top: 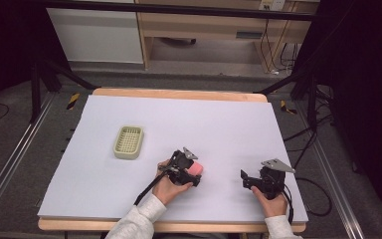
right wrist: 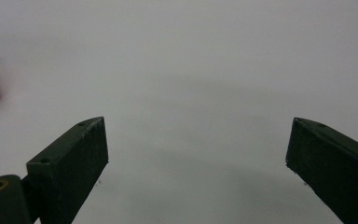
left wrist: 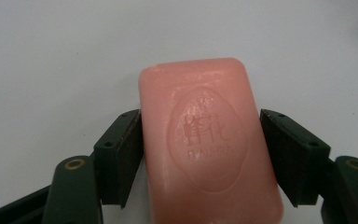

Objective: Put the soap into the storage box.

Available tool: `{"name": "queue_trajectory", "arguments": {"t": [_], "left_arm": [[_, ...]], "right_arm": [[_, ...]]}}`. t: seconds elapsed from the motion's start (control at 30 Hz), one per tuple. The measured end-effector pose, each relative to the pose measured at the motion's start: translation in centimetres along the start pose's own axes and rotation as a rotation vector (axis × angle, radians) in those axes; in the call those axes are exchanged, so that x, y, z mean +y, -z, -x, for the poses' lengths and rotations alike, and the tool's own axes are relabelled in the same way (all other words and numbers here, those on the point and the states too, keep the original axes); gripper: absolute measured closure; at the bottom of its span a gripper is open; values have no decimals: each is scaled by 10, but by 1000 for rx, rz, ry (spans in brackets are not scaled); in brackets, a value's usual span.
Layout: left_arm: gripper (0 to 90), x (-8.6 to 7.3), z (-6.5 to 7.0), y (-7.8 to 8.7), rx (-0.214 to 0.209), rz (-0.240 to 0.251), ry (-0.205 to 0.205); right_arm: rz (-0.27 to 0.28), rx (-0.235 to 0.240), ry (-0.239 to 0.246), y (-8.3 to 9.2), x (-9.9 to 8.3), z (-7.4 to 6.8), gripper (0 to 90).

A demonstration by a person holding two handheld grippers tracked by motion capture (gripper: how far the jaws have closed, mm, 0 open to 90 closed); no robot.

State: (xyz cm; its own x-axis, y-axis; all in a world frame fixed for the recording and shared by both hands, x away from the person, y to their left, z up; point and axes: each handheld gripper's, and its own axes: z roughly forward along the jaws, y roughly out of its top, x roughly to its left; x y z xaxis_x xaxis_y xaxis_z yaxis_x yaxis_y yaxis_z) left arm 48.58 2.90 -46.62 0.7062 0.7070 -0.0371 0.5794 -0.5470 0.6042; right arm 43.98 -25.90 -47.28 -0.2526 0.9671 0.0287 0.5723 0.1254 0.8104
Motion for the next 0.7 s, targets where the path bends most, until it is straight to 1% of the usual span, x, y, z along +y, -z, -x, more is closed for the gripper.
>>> {"name": "queue_trajectory", "arguments": {"t": [0.07, 0.2, 0.37, 0.57, 0.7], "left_arm": [[333, 1, 0, 0, 2, -12, 3], [365, 2, 0, 0, 5, -19, 14], [368, 2, 0, 0, 9, -24, 13], [370, 3, 0, 0, 16, -26, -3], [372, 3, 1, 3, 11, -29, -10]], "right_arm": [[-3, 3, -1, 0, 0, 1, 58], [-3, 6, -7, 0, 0, 1, 58], [-2, 7, -6, 0, 0, 1, 58], [-3, 7, -8, 0, 0, 1, 58], [0, 5, -6, 1, 0, 1, 58]]}}
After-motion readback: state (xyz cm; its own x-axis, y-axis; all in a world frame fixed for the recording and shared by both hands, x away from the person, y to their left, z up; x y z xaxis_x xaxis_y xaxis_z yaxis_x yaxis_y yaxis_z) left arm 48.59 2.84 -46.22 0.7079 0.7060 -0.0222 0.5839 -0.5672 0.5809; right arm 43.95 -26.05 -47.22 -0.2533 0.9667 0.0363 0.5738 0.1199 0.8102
